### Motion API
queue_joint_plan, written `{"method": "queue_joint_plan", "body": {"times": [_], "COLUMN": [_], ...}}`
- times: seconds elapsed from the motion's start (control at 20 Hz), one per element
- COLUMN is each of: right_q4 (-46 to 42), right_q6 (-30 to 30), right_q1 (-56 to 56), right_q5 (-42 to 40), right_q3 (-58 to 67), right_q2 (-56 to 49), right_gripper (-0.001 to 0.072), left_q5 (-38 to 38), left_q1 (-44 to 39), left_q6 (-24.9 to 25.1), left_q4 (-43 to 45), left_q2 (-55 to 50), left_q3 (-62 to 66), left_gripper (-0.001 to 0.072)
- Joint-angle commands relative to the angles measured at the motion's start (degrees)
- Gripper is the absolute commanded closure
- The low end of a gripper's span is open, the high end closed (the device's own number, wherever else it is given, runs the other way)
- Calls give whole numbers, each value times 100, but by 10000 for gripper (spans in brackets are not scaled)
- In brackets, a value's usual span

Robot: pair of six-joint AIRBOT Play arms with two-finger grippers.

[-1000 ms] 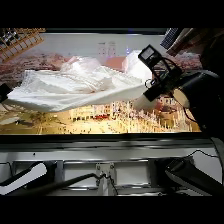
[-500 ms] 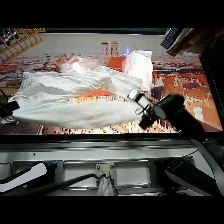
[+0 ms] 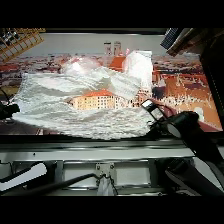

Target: Fold the clothes and pants, and hang the long-sleeved shirts on hangers.

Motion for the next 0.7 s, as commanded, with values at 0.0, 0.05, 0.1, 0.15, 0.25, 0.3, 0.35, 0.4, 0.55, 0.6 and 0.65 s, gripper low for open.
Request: {"method": "queue_joint_plan", "body": {"times": [0.0,0.05,0.1,0.15,0.25,0.3,0.35,0.4,0.55,0.6,0.65], "right_q4": [-1547,-1580,-1539,-1410,-890,-516,-59,654,3189,3947,4518], "right_q6": [1499,1681,1849,1987,2052,2046,1969,1574,-511,-975,-1416], "right_q1": [-66,-280,-649,-1093,-2282,-2999,-3681,-4387,-5794,-5921,-5914], "right_q5": [-109,-179,-356,-664,-1534,-2009,-2409,-2796,-3171,-3215,-3261], "right_q3": [-323,-461,-603,-715,-804,-804,-804,-804,-804,-804,-802], "right_q2": [883,970,981,951,772,621,446,216,-564,-883,-1128], "right_gripper": [444,444,443,443,399,308,293,294,302,302,301], "left_q5": [79,109,127,144,131,111,98,101,129,149,181], "left_q1": [7,7,4,4,-7,-7,-7,-7,-7,-7,-7], "left_q6": [-70,-66,-66,-68,-66,-66,-66,-66,-66,-66,-66], "left_q4": [-22,-63,-131,-173,-195,-240,-286,-341,-407,-404,-404], "left_q2": [-17,-17,-17,-17,-15,-9,-7,-7,-9,-9,-9], "left_q3": [-4,-4,-4,-4,-4,-4,-4,-4,-4,-4,-4], "left_gripper": [691,691,691,691,691,691,691,691,691,691,690]}}
